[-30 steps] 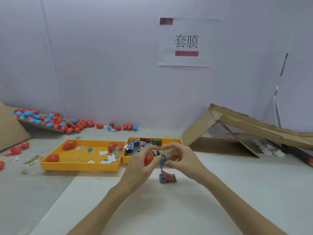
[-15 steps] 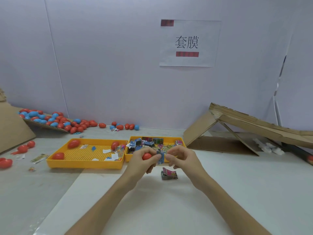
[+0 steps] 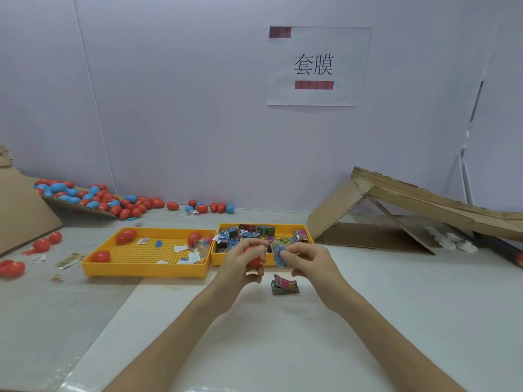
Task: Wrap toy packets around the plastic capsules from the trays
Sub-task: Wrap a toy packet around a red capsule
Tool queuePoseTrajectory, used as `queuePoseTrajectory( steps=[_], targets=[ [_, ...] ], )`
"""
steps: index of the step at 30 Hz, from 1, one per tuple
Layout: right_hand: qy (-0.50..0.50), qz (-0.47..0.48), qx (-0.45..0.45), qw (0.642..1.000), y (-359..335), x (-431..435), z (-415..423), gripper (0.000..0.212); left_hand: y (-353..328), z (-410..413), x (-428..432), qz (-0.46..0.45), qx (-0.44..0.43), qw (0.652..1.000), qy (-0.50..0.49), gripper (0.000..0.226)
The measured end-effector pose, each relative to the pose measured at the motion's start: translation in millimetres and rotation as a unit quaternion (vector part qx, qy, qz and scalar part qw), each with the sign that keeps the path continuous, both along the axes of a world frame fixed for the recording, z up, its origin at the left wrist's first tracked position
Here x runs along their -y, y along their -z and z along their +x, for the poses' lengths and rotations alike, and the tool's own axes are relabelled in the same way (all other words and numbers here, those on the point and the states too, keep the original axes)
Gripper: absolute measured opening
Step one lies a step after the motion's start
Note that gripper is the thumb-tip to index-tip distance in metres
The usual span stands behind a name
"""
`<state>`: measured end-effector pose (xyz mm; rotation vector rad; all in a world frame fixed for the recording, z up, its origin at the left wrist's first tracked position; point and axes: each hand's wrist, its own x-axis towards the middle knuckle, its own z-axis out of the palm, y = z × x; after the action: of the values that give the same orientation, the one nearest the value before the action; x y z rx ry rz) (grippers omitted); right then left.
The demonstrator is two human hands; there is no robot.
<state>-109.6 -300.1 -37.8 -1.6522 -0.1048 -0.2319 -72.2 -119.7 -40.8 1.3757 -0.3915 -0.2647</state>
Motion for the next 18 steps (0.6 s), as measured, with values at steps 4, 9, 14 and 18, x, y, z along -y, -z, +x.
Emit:
queuePoseTrajectory(
  steps=[4,9,14,18],
  targets=[
    [0.035,0.007,-0.016,0.999,0.5,4.1,2.9,0.005,-1.1,3.7,-0.6,-0.074,-0.064,0.995,-0.002,0.025],
    [0.045,0.001,-0.016,0.999,1.3,7.3,4.1,0.005,2.8,5.0,-4.2,-0.013,-0.032,0.999,-0.018,0.030],
    [0.047,-0.018,-0.005,0.999,1.4,6.0,3.2,0.007,3.7,3.2,-3.9,-0.013,-0.022,1.000,-0.007,0.036],
    [0.051,-0.033,0.001,0.998,1.7,5.6,2.6,0.003,4.4,2.8,-5.0,-0.035,-0.023,0.999,0.014,0.031]
  ],
)
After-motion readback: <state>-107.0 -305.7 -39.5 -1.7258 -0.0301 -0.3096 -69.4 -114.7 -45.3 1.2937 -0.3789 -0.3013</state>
